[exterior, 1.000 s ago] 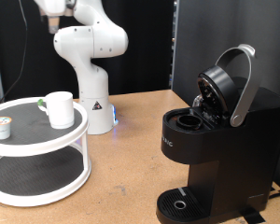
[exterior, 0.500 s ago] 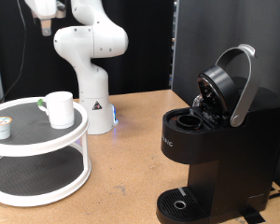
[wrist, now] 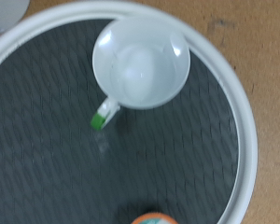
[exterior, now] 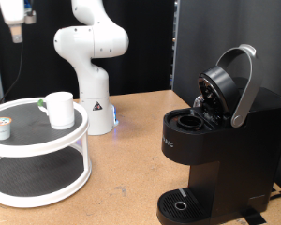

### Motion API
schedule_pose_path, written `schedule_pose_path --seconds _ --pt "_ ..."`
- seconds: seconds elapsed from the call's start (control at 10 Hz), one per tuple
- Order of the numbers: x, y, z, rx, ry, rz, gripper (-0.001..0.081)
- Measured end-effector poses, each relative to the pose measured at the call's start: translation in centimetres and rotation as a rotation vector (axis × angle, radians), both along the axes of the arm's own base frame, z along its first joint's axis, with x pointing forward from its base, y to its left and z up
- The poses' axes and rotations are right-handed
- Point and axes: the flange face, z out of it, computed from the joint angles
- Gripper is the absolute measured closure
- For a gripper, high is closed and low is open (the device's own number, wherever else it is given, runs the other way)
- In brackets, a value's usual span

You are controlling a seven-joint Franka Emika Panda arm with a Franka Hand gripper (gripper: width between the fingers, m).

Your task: Make a cup of coffee with the keurig machine

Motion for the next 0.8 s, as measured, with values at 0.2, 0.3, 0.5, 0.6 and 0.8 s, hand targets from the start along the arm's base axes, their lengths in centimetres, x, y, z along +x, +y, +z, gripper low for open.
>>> schedule_pose_path --seconds 0.2,0.3,0.5,0.6,0.8 --pt "0.4 -1.5 -0.9 -0.01 0.003 -0.022 0.0004" --pt "0.5 -2.1 -1.2 -0.007 0.007 -0.03 0.0004" --pt "0.7 -3.2 -1.4 -0.007 0.005 -0.031 0.0004" --pt "0.8 -3.6 -1.5 -0.008 0.004 -0.035 0.0004" --pt "0.9 -3.9 -1.7 -0.014 0.034 -0.031 0.0004"
